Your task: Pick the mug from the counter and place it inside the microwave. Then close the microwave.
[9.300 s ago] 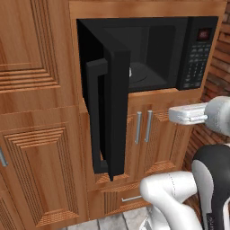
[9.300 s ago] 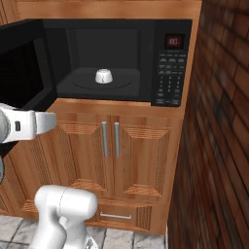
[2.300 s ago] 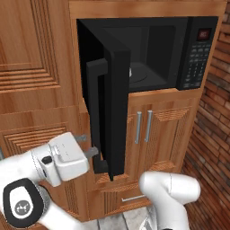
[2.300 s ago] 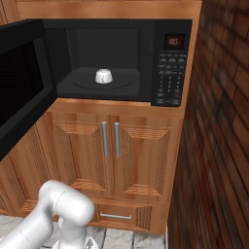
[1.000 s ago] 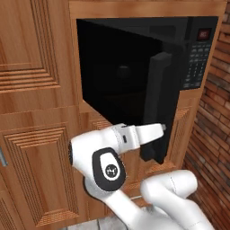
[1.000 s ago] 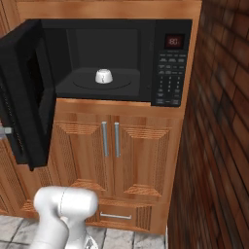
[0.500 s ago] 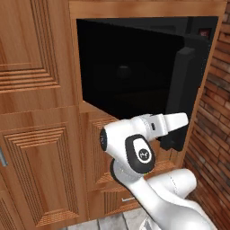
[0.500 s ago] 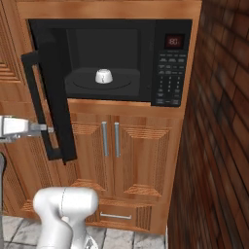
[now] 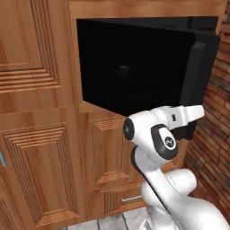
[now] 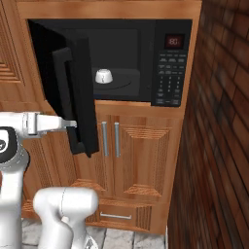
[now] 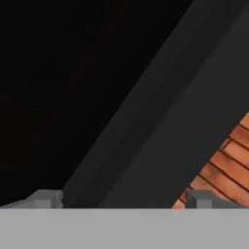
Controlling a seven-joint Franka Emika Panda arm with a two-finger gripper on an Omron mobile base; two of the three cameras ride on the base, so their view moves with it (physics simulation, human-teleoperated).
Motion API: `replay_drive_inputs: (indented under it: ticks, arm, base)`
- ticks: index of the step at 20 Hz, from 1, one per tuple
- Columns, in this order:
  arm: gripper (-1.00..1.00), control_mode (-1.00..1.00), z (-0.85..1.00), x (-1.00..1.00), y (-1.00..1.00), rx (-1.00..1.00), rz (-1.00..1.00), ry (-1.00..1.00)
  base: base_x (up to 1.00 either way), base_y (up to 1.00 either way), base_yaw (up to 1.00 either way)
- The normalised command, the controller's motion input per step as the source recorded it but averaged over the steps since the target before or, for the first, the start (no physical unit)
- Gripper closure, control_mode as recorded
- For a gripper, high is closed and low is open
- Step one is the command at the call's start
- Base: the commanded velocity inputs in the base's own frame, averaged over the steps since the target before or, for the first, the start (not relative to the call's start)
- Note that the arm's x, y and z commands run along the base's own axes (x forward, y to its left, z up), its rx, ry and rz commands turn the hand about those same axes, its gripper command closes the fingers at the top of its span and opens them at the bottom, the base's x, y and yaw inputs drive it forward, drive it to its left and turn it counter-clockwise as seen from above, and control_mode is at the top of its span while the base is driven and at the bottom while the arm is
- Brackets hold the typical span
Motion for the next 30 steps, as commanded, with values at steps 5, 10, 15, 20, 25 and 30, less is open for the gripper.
replay_drive_inputs:
  ticks: [5,10,15,20,25,30]
  arm:
    - [-1.00,-1.00,0.20,0.42,-0.55,0.10,0.06,0.00]
    - [-1.00,-1.00,0.24,0.40,-0.52,0.14,0.07,-0.01]
    - [-1.00,-1.00,0.27,0.42,-0.45,0.15,0.09,0.00]
    - [-1.00,-1.00,0.37,0.38,-0.40,0.10,0.08,0.00]
    - [-1.00,-1.00,0.31,0.48,-0.44,0.11,0.07,0.00]
    - [-1.00,-1.00,0.30,0.43,-0.35,0.11,0.08,0.00]
  base:
    - [0.00,0.00,0.00]
    - [0.00,0.00,0.00]
    - [0.00,0.00,0.00]
    - [0.00,0.00,0.00]
    - [0.00,0.00,0.00]
    - [0.00,0.00,0.00]
